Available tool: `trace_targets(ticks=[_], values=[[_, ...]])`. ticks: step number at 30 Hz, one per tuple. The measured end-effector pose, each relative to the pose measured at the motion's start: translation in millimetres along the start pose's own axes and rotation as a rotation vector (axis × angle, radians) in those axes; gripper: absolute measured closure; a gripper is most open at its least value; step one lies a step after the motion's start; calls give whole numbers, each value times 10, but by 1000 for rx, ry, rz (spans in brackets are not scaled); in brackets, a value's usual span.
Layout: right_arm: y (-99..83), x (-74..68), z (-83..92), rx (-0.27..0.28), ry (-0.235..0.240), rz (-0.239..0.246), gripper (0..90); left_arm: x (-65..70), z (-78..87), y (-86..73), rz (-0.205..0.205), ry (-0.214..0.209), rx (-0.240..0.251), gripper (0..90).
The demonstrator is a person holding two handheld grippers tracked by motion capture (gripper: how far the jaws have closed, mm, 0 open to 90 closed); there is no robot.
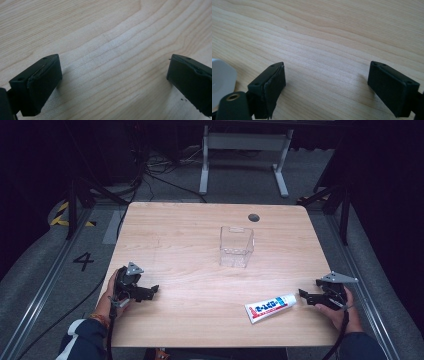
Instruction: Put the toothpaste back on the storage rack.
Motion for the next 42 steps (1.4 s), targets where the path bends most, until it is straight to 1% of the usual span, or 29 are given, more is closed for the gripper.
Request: trace_targets(ticks=[1, 2, 3, 4, 5, 7, 8, 9, 12, 13, 15, 16, 17, 18, 19, 20, 22, 25, 29, 32, 33, 34, 35, 36, 37, 38, 39, 40, 42], values=[[-2, 1, 7, -9, 7, 9, 150, 0, 7, -8, -8, -9, 2, 3], [-10, 0, 22, -27, 25, 30, 151, 10, 26, -31, -18, -20, -1, 3], [-13, 1, 29, -36, 30, 36, 151, -2, 31, -33, -42, -21, 10, 3], [-15, -8, 39, -48, 38, 37, 151, 10, 42, -47, -37, -27, 7, 3], [-15, -8, 39, -48, 38, 37, 151, 10, 42, -47, -37, -27, 7, 3], [-26, -37, 64, -84, 65, 63, 152, 12, 55, -58, -49, -31, 13, 4], [-31, -51, 74, -97, 74, 72, 152, 27, 68, -73, -37, -39, -4, 4], [-37, -67, 82, -107, 85, 88, 152, 27, 68, -73, -40, -39, -2, 4], [-38, -152, 92, -137, 131, 129, 160, 27, 68, -73, -41, -40, -1, 4], [-34, -188, 94, -149, 148, 159, 164, 26, 69, -75, -45, -44, -3, 3], [-20, -263, 110, -161, 183, 185, 167, 29, 68, -79, -47, -55, 6, 3], [2, -329, 135, -161, 209, 213, 202, 17, 73, -81, -62, -55, 3, 3], [2, -329, 135, -161, 209, 213, 202, 16, 75, -83, -65, -59, 2, 3], [11, -348, 148, -163, 209, 227, 245, 5, 73, -80, -80, -61, 11, 3], [15, -384, 171, -172, 224, 249, 278, 4, 72, -80, -81, -62, 13, 3], [17, -421, 202, -176, 246, 271, 219, 3, 75, -82, -84, -63, 10, 3], [15, -428, 212, -184, 253, 273, 206, 4, 72, -80, -82, -62, 13, 3], [-2, -464, 246, -212, 275, 308, 226, 4, 72, -80, -81, -62, 13, 3], [-48, -518, 292, -252, 305, 336, 227, 3, 75, -81, -83, -62, 10, 3], [-23, -586, 315, -235, 322, 353, 219, 3, 75, -82, -83, -62, 10, 3], [-9, -615, 310, -234, 327, 367, 222, 4, 75, -82, -83, -62, 10, 3], [20, -675, 300, -237, 335, 389, 228, 1, 73, -80, -85, -61, 13, 3], [37, -705, 289, -239, 336, 402, 228, 1, 73, -80, -85, -61, 13, 3], [37, -705, 289, -239, 336, 402, 228, 4, 75, -82, -83, -62, 10, 3], [56, -736, 277, -238, 336, 413, 228, 3, 72, -81, -82, -61, 13, 3], [90, -810, 254, -242, 351, 442, 235, 5, 72, -81, -81, -61, 13, 3], [90, -810, 254, -242, 351, 442, 235, 5, 72, -81, -81, -61, 13, 3], [111, -863, 238, -248, 363, 460, 235, 5, 72, -81, -81, -61, 13, 3], [125, -888, 228, -253, 366, 468, 236, 3, 72, -81, -82, -61, 13, 3]])
Point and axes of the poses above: each handheld gripper's, and its own axes: z roughly backward along the jaws, y roughly out of its top, x roughly to its right, the point moved 7 cm from there along -z, roughly forward along the jaws, and after that the axes turned 6 degrees about y, right-handed, at the moved point
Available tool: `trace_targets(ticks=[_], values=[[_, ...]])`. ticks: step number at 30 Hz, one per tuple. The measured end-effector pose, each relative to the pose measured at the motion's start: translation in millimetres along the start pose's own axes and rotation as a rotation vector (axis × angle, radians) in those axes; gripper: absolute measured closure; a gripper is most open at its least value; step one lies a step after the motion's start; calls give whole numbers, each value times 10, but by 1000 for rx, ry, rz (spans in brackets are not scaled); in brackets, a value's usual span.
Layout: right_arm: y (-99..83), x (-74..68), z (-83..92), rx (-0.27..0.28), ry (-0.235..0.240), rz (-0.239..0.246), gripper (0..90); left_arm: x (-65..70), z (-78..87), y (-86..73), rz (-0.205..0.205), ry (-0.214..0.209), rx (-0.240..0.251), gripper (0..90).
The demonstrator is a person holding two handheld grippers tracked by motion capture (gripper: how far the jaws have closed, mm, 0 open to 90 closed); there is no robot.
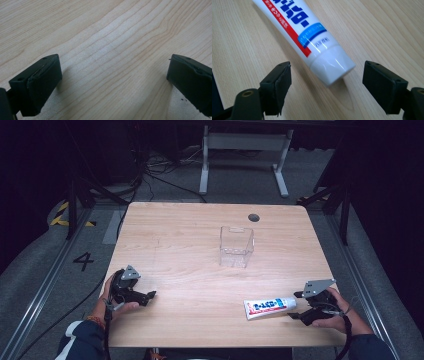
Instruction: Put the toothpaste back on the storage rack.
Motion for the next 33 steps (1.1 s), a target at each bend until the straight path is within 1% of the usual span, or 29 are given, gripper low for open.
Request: trace_targets(ticks=[2, 3, 8, 9, 10, 17, 21, 23, 25, 27, 29, 31, 33], values=[[85, -16, -43, -12, 1, 26, 233, 0, 2, -1, 0, 0, -1, 3], [85, -16, -43, -12, 1, 26, 233, -3, 1, 0, -3, 1, -1, 3], [225, -63, -150, -42, 37, 77, 241, -3, 0, 1, -2, 2, 1, 3], [250, -67, -182, -54, 34, 88, 241, -3, 1, 0, -3, 1, 0, 3], [275, -84, -210, -64, 47, 100, 241, -5, 0, 1, -4, 3, 1, 3], [437, -155, -427, -132, 85, 176, 254, -2, 0, 1, -2, 2, 1, 3], [507, -180, -549, -177, 106, 205, 260, -7, 3, 0, -7, 2, -2, 3], [549, -194, -585, -180, 125, 219, 265, -4, 2, 0, -4, 2, 0, 4], [568, -206, -594, -186, 130, 223, 276, -4, 0, 1, -3, 3, 1, 3], [608, -231, -621, -198, 156, 236, 312, -6, 2, 0, -7, 3, 0, 4], [643, -258, -648, -210, 177, 246, 318, -6, 0, 1, -5, 4, 2, 4], [663, -267, -652, -236, 178, 242, 336, -6, 0, 1, -5, 4, 2, 4], [681, -248, -653, -247, 171, 233, 372, -6, 2, 0, -6, 3, 0, 4]])
Point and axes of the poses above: each handheld gripper's, and its own axes: z roughly backward along the jaws, y roughly out of its top, x roughly to its right, the point moved 7 cm from there along -z, roughly forward along the jaws, and after that the axes turned 6 degrees about y, right-handed, at the moved point
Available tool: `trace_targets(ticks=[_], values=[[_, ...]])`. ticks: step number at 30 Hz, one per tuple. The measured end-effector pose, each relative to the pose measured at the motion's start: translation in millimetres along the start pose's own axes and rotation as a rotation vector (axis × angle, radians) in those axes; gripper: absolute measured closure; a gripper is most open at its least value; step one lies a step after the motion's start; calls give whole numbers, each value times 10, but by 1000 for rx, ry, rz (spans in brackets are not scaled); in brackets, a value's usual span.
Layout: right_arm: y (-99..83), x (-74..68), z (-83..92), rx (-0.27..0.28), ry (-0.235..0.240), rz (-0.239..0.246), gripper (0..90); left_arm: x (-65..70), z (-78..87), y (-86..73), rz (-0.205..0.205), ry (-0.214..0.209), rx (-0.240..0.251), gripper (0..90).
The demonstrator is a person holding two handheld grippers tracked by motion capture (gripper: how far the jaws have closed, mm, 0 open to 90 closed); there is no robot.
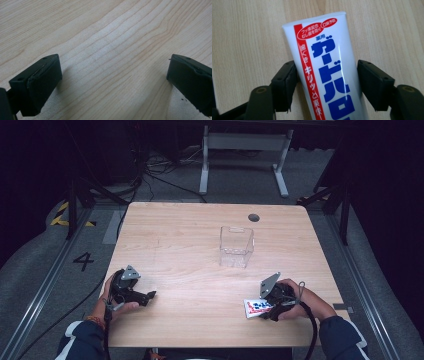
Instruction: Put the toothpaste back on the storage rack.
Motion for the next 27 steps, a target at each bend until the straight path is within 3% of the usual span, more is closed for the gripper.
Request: trace_targets(ticks=[10, 18, 24, 27], values=[[22, 17, 36, -32, -14, -15, 530, 0, 0, 0, 1, 0, 0, 4], [13, -53, 104, 17, 7, 22, 650, 2, -2, 0, 4, 1, 2, 4], [4, -74, 135, 57, 15, 37, 668, 4, -2, 0, 6, -1, 2, 4], [-2, -51, 169, 93, 21, 17, 672, 0, -1, 1, 1, 1, 2, 4]])
Point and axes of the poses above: each handheld gripper's, and its own axes: z roughly backward along the jaws, y roughly out of its top, x roughly to its right, the point moved 7 cm from there along -z, roughly forward along the jaws, and after that the axes turned 6 degrees about y, right-handed, at the moved point
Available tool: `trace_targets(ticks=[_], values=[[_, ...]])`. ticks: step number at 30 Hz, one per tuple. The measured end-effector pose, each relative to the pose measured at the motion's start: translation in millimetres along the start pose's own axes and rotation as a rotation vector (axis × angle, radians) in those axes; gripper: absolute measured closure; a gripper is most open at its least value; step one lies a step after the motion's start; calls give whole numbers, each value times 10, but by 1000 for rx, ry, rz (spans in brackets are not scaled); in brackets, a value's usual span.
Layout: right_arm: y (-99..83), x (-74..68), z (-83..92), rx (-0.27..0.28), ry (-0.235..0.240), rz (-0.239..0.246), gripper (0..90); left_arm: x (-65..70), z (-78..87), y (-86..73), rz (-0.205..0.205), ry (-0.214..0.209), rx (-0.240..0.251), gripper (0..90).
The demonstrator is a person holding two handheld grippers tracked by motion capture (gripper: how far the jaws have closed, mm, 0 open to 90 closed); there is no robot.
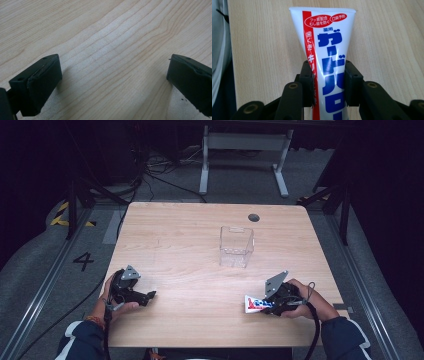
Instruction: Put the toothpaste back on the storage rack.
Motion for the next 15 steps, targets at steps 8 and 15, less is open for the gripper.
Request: trace_targets(ticks=[8, 15], values=[[3, 105, 136, 141, -26, -81, 681, 2, 0, 0, 2, -1, 0, 4], [-30, 185, 237, 251, -59, -140, 689, 6, 0, -2, 7, -5, -2, 3]])
Point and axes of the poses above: each handheld gripper's, and its own axes: z roughly backward along the jaws, y roughly out of its top, x roughly to its right, the point moved 7 cm from there along -z, roughly forward along the jaws, and after that the axes turned 6 degrees about y, right-handed, at the moved point
